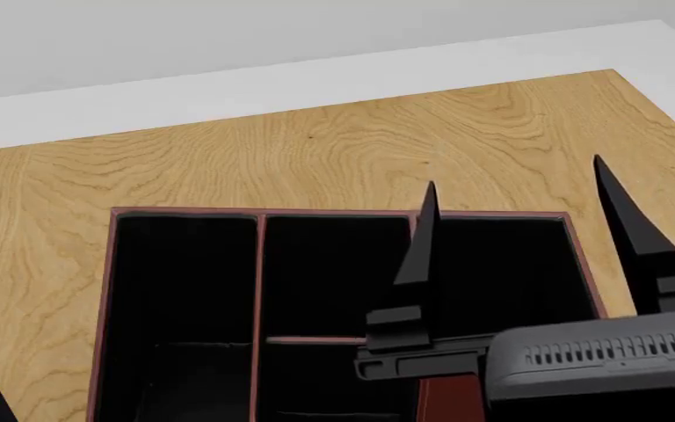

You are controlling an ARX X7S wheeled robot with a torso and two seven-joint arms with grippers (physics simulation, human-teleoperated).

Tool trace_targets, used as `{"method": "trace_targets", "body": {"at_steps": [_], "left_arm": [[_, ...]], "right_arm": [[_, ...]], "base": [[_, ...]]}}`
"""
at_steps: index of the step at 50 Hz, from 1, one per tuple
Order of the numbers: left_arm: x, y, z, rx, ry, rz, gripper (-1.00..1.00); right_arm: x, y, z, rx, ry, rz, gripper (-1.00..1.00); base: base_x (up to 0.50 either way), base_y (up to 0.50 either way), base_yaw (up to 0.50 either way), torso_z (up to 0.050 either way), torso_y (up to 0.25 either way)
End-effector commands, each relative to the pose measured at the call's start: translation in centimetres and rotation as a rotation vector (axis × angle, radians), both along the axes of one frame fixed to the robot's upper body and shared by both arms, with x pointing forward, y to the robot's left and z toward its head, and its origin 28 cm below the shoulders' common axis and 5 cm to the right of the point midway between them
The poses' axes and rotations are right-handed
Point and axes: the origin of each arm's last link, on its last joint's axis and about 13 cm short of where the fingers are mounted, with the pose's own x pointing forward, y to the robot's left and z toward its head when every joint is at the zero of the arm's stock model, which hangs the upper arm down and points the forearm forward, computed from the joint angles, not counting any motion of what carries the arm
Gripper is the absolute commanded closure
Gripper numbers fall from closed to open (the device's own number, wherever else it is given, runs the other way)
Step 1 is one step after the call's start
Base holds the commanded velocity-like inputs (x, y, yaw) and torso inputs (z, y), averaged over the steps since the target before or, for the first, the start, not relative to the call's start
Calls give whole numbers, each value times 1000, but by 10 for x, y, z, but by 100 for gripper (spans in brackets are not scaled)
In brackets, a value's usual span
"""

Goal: Pick up the book and place it in the back compartment of the caddy.

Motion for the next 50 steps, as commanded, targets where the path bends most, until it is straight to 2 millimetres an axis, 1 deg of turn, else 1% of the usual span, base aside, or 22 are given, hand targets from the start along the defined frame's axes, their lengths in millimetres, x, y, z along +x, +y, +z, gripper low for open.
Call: {"method": "trace_targets", "body": {"at_steps": [1, 14, 27, 43, 50], "left_arm": [[3, -1, -7, 3, 18, -2, -100], [5, 3, -11, 5, 26, 12, -100], [7, 10, -19, 6, 32, 35, -100], [10, 11, -25, 2, 39, 47, -100], [10, 12, -33, 1, 48, 49, -100]], "right_arm": [[0, 2, 3, -5, 6, -9, -100], [1, 1, 2, -7, 14, -18, -100], [2, 2, 1, -8, 22, -24, -100], [2, 2, 0, -12, 31, -34, -100], [2, 3, -1, -13, 36, -39, -100]], "base": [[0, 0, 0, 0, 0], [0, 0, 0, 0, 0], [0, 0, 0, 0, 0], [0, 0, 0, 0, 0], [0, 0, 0, 0, 0]]}}
